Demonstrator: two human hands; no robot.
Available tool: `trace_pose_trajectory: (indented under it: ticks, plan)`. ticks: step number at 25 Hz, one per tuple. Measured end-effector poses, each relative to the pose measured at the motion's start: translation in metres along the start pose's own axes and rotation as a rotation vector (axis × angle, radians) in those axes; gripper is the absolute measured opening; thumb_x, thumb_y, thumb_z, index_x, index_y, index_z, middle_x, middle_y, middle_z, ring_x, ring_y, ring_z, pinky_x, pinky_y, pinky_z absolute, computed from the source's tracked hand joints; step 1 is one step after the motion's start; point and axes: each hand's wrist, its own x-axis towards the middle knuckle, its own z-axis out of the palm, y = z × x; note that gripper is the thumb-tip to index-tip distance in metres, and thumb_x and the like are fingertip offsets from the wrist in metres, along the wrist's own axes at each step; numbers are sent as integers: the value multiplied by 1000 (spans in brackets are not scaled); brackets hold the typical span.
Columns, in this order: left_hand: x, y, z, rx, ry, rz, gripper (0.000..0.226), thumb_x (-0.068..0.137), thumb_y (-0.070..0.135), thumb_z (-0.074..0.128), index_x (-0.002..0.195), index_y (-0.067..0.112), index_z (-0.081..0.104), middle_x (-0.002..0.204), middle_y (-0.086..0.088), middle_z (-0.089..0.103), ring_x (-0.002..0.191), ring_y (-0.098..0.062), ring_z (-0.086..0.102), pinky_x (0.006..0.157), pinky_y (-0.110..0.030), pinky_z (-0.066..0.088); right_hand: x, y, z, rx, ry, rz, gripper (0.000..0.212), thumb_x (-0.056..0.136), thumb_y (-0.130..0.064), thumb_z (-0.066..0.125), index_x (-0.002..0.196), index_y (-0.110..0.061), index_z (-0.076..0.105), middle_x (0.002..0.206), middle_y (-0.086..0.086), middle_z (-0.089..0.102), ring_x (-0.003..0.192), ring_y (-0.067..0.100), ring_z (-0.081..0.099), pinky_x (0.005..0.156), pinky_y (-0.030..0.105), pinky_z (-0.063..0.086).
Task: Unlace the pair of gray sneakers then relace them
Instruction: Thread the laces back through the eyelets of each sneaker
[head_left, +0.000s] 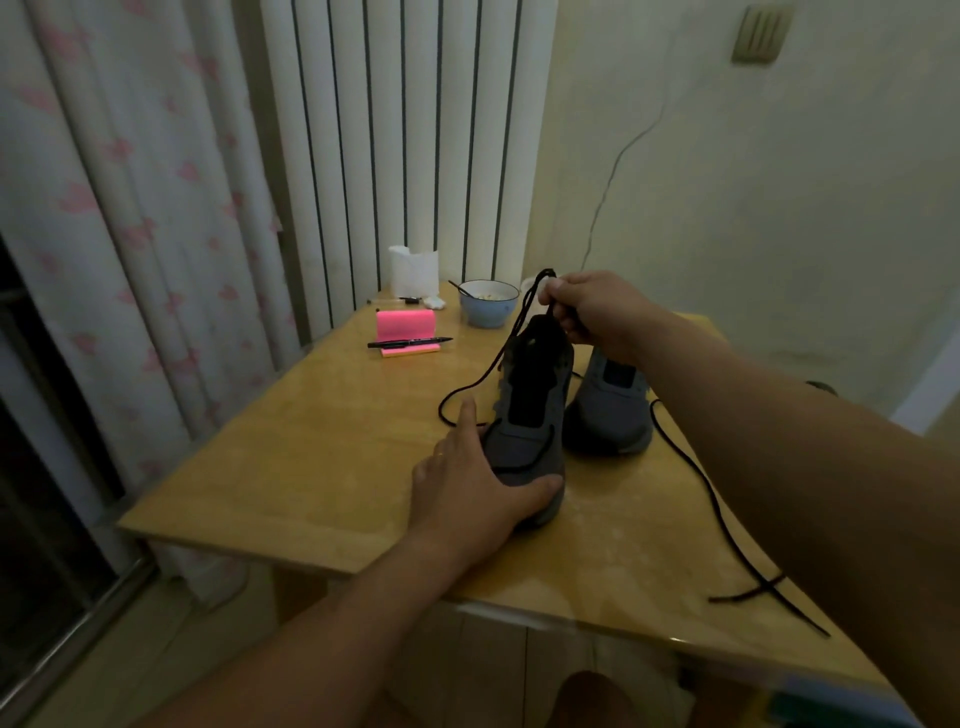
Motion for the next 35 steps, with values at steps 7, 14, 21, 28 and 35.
trace_pose_trajectory:
  ticks: [7, 14, 21, 28, 35]
  plan:
    - [-4, 2, 0, 46, 28, -28, 128, 73, 85, 63, 167, 27, -2, 165, 9, 34, 152, -17, 31, 130, -50, 10, 14, -46, 0, 93, 198, -26, 27, 107, -14, 50, 87, -7, 68, 67, 3, 48, 55, 14, 39, 51, 26, 33]
    - [-3, -2, 2, 36, 46, -5, 128, 70, 89, 59, 167, 28, 1, 162, 9, 37, 150, -15, 33, 129, -51, 10, 22, -55, 0, 46, 220, -22, 29, 108, -14, 49, 85, -8, 66, 71, 4, 48, 59, 13, 39, 56, 27, 35]
    - [4, -7, 5, 37, 32, 16, 113, 77, 94, 46, 163, 26, 21, 155, 5, 38, 146, -20, 37, 124, -51, 27, -11, -38, 3, -162, 25, 102, 38, 108, -42, 51, 117, -5, 58, 105, 10, 69, 84, 21, 67, 66, 30, 58]
    - [31, -13, 11, -137, -65, 0, 90, 75, 85, 52, 152, 39, 41, 136, 5, 50, 126, -19, 52, 107, -47, 50, -108, 62, 42, -562, -7, 182, 18, 103, -36, 61, 109, -19, 56, 100, 4, 67, 89, 20, 69, 84, 47, 63]
    - [38, -7, -10, -265, 49, -49, 55, 97, 69, 41, 124, 26, 61, 120, 5, 58, 114, -19, 58, 101, -50, 52, -112, 46, 32, -533, 107, 63, 32, 104, -43, 57, 117, -14, 57, 103, 1, 67, 90, 18, 68, 82, 43, 61]
